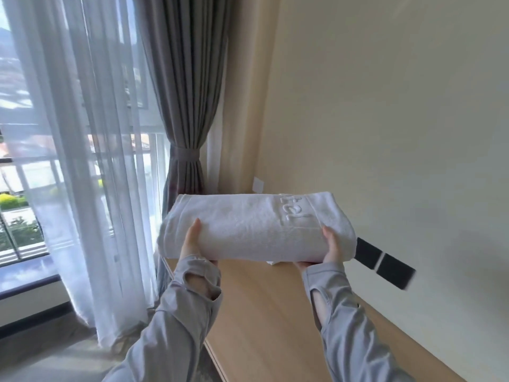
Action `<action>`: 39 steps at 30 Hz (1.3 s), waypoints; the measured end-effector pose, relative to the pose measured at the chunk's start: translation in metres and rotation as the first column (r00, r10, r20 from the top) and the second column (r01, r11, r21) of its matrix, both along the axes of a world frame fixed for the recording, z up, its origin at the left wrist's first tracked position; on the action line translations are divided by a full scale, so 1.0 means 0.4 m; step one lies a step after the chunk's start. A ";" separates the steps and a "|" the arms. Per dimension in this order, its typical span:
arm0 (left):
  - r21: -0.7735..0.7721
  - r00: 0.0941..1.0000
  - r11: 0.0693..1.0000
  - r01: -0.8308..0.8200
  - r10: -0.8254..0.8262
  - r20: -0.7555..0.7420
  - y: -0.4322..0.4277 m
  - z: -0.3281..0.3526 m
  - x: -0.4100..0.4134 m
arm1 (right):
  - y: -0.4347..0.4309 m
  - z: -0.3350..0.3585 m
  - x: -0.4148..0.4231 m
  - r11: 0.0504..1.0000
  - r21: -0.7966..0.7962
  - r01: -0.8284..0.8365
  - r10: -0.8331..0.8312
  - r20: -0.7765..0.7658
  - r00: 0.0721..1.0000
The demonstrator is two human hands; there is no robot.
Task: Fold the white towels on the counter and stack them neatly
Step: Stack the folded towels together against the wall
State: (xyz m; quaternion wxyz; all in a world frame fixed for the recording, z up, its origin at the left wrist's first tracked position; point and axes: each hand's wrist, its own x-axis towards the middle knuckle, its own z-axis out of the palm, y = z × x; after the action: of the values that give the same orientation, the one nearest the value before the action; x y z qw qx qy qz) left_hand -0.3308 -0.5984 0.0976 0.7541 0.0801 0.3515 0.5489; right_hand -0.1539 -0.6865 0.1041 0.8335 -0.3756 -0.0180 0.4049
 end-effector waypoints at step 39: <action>-0.029 0.819 0.839 0.544 -0.538 -0.202 1.103 -0.183 0.557 | 0.858 -0.284 0.318 0.831 0.114 0.544 -0.488 -0.318 0.812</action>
State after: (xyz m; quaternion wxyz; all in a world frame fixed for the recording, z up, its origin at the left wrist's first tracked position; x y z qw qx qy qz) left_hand -0.1078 -0.1570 0.0243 0.8377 0.2431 0.3809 0.3066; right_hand -0.0267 -0.3434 -0.0094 0.9395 -0.2206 0.1610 0.2066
